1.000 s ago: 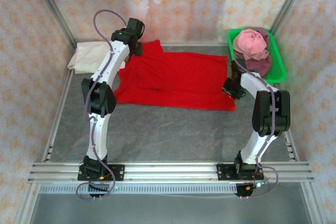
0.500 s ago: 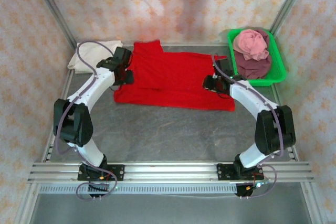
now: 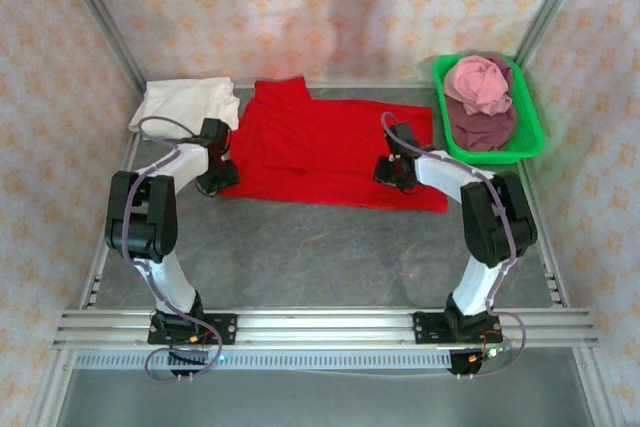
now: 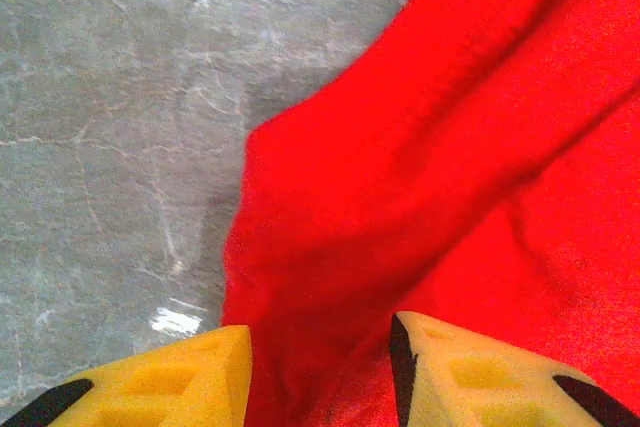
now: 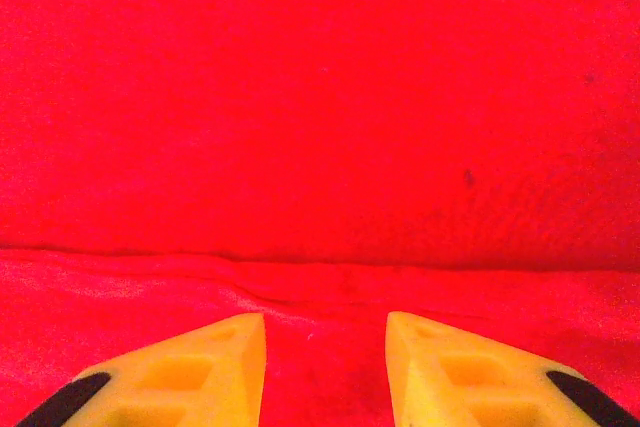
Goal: Fold and stack the t-shirts
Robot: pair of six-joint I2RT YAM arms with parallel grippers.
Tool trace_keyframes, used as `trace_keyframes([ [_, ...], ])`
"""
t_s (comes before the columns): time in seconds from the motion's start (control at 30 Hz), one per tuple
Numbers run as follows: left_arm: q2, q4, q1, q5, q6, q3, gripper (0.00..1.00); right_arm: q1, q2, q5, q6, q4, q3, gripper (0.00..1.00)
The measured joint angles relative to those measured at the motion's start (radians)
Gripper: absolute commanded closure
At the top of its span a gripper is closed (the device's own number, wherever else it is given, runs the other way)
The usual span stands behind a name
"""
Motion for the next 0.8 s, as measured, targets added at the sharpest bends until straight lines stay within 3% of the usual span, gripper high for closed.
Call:
trace_keyframes([
  [0.2, 0.000, 0.053, 0.033, 0.031, -0.030, -0.078, 0.62, 0.000, 0.016, -0.005, 0.027, 0.054, -0.073, 0.64],
  [0.5, -0.140, 0.162, 0.045, 0.073, -0.097, -0.253, 0.67, 0.004, -0.043, -0.050, 0.039, 0.181, -0.180, 0.65],
  [0.8, -0.417, 0.021, 0.045, 0.071, -0.127, -0.381, 0.64, 0.035, -0.192, -0.065, 0.054, 0.066, -0.294, 0.64],
])
